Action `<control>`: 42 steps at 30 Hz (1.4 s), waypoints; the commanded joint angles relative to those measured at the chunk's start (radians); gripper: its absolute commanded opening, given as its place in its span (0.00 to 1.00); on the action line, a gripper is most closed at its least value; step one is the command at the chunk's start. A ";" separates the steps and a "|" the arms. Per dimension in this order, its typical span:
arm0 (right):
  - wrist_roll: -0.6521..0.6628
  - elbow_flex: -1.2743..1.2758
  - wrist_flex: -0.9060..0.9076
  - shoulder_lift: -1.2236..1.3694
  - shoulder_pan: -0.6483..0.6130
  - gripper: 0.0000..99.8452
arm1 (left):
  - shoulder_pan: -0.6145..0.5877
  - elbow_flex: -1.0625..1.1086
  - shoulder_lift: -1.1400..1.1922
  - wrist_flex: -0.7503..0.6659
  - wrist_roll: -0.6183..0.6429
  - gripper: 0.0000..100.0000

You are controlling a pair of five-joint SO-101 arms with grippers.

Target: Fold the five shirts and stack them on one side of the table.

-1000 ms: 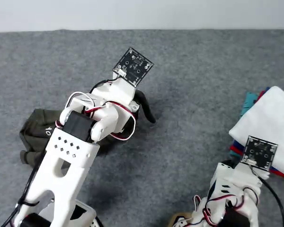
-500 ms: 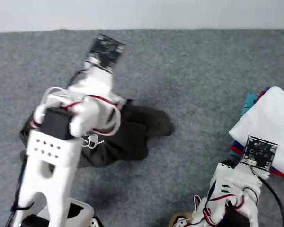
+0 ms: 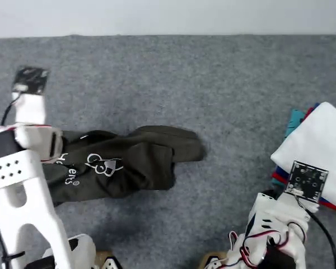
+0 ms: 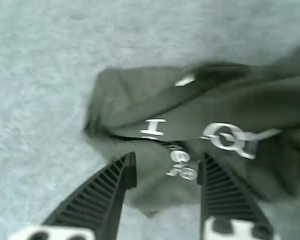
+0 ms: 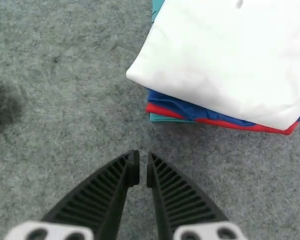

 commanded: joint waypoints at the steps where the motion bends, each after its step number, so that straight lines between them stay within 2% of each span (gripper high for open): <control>1: -0.006 -0.005 -0.012 -0.005 0.004 0.04 | -0.043 0.071 0.000 -0.196 -0.044 0.25; 4: -0.006 -0.005 -0.012 -0.005 0.004 0.04 | -0.040 0.087 0.031 -0.272 -0.046 0.26; 8: -0.006 -0.005 -0.012 -0.005 0.004 0.04 | -0.048 -0.022 0.203 -0.264 -0.069 0.26; 11: -0.006 -0.005 -0.012 -0.005 0.004 0.04 | -0.060 -0.163 0.358 -0.210 -0.078 0.26; 16: -0.006 -0.005 -0.012 -0.005 0.004 0.04 | -0.060 -0.414 0.589 -0.066 -0.204 0.22; 25: -0.006 -0.005 -0.012 -0.005 0.004 0.04 | -0.081 -0.779 0.933 0.126 -0.348 0.22; 33: -0.006 -0.005 -0.012 -0.005 0.004 0.04 | -0.083 -1.067 1.183 0.259 -0.416 0.22; 42: -0.006 -0.005 -0.012 -0.005 0.004 0.04 | -0.074 -1.276 1.395 0.307 -0.417 0.22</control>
